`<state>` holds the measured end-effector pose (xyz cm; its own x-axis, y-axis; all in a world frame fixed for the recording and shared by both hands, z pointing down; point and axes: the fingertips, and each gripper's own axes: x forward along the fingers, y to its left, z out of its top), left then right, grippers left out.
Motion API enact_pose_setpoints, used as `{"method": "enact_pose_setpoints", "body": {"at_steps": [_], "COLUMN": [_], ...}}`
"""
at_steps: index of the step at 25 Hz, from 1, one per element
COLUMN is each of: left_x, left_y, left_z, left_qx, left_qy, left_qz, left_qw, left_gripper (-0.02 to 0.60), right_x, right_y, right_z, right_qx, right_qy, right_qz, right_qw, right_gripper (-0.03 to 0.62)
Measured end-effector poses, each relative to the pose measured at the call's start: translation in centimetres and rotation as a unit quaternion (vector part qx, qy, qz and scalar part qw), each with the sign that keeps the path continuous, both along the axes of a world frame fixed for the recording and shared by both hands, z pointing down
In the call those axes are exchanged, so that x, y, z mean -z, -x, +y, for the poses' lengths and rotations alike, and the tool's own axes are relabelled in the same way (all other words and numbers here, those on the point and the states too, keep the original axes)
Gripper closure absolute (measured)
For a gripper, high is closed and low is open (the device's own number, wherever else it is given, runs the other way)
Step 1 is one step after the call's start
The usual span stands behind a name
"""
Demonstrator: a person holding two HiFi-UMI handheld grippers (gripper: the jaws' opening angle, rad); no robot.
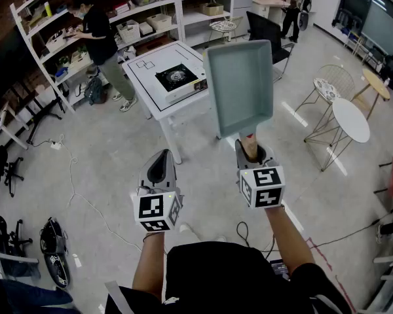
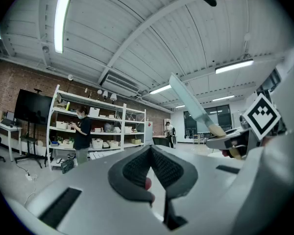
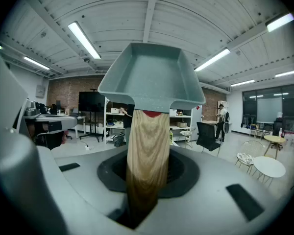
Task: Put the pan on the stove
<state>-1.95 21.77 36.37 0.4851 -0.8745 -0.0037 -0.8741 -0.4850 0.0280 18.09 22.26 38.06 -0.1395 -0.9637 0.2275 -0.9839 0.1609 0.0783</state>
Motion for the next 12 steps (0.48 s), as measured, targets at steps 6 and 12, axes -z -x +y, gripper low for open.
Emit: {"method": "enact_pose_setpoints", "body": {"at_steps": [6,12], "left_x": [-0.1,-0.9], "left_y": [-0.4,-0.5], "left_z": [1.1,1.7], "left_qx": [-0.001,0.005], "left_qy": [0.005,0.007], "left_qz": [0.007,-0.008], "left_qw": [1.0000,0.9999], "left_gripper": [0.574,0.574], "right_x": [-0.4,-0.9], "right_y": [-0.3,-0.4], "right_z": [0.9,1.4], "right_qx": [0.004,0.008], "right_qy": [0.008,0.011], "right_qz": [0.001,-0.006], "right_qw": [1.000,1.000], "right_gripper": [0.517,0.517]}}
